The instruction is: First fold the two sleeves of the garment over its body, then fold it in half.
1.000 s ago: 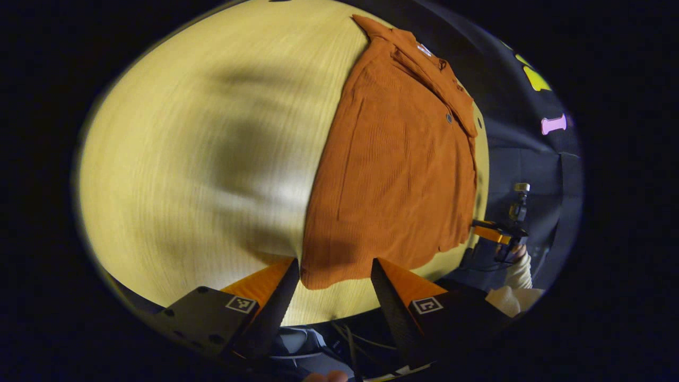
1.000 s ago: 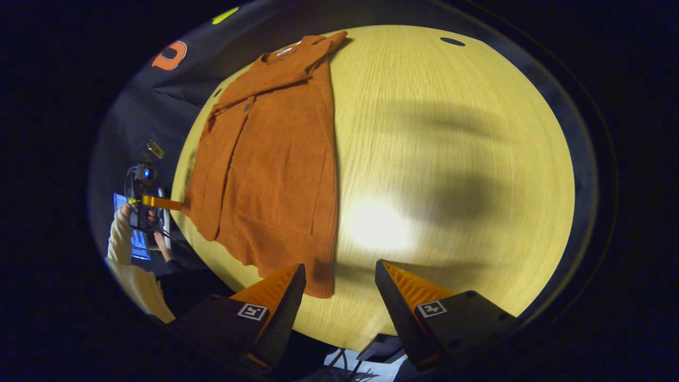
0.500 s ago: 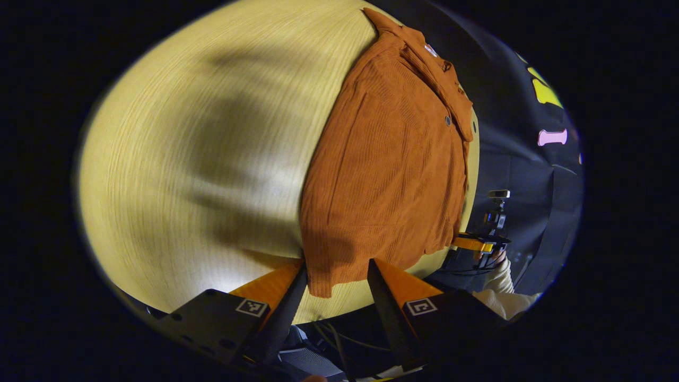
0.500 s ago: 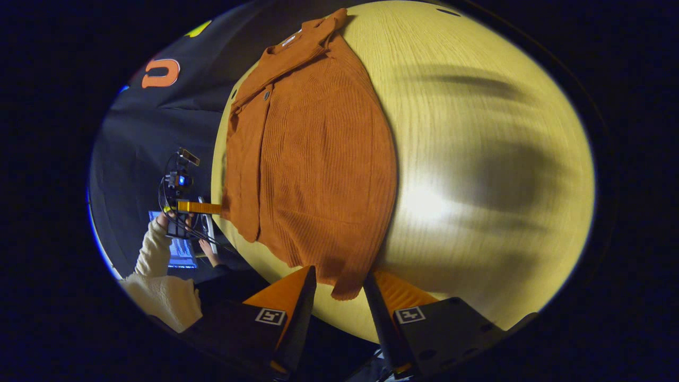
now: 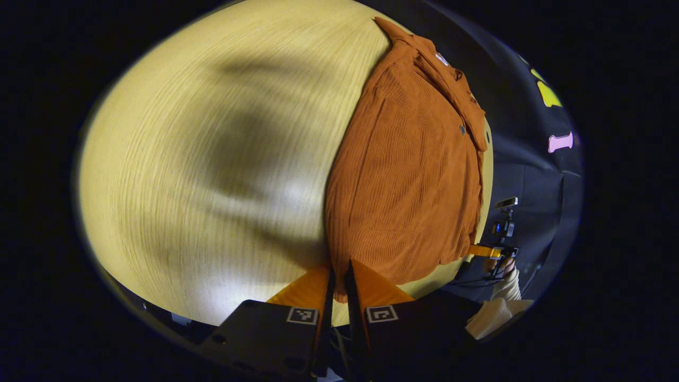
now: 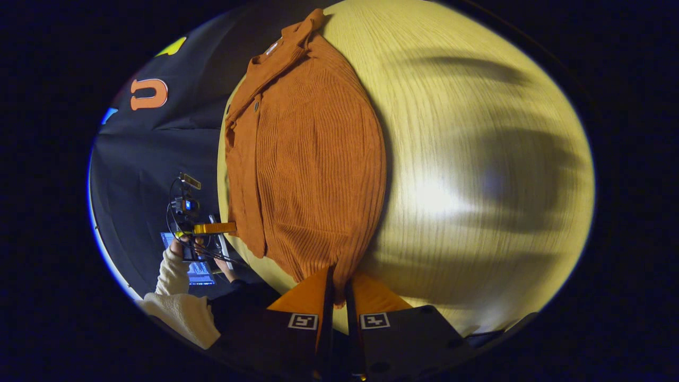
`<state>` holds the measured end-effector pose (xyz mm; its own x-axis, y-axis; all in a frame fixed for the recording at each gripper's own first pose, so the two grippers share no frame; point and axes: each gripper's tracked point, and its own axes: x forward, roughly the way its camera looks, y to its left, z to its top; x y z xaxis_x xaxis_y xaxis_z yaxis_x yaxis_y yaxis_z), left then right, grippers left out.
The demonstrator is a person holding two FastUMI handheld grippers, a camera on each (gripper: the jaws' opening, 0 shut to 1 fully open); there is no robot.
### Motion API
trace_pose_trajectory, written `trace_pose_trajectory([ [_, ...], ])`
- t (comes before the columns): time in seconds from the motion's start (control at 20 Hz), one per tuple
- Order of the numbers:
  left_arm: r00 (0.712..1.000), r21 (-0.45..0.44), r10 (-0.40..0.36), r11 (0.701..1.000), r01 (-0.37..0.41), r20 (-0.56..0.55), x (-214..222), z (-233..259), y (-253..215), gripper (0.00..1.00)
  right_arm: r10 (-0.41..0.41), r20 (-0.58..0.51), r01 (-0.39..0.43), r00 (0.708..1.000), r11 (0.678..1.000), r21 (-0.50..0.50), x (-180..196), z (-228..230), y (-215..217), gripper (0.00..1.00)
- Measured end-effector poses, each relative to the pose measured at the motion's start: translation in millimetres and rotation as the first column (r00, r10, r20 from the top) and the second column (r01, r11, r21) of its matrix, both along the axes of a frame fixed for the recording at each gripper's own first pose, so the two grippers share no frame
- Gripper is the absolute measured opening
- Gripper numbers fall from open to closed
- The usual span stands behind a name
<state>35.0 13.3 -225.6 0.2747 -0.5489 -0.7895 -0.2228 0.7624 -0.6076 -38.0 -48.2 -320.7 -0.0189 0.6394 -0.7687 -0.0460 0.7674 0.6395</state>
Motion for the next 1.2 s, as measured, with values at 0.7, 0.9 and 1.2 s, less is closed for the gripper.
trace_pose_trajectory([
  [0.7, 0.962, 0.207, -0.038, 0.978, -0.019, 0.269, 47, 65, -26, 0.04, -0.1, 0.182, 0.069, 0.978, 0.983, 0.17, 3, 104, 31, 0.07],
  [0.9, 0.919, 0.234, -0.038, 0.97, -0.06, 0.392, 84, 123, -18, 0.04, -0.108, 0.291, 0.037, 0.951, 0.971, 0.237, 39, 165, 53, 0.07],
  [1.2, 0.829, 0.128, 0.072, 0.977, -0.17, 0.554, 176, 218, -3, 0.04, -0.119, 0.45, 0.004, 0.885, 0.968, 0.249, 115, 237, 72, 0.07],
])
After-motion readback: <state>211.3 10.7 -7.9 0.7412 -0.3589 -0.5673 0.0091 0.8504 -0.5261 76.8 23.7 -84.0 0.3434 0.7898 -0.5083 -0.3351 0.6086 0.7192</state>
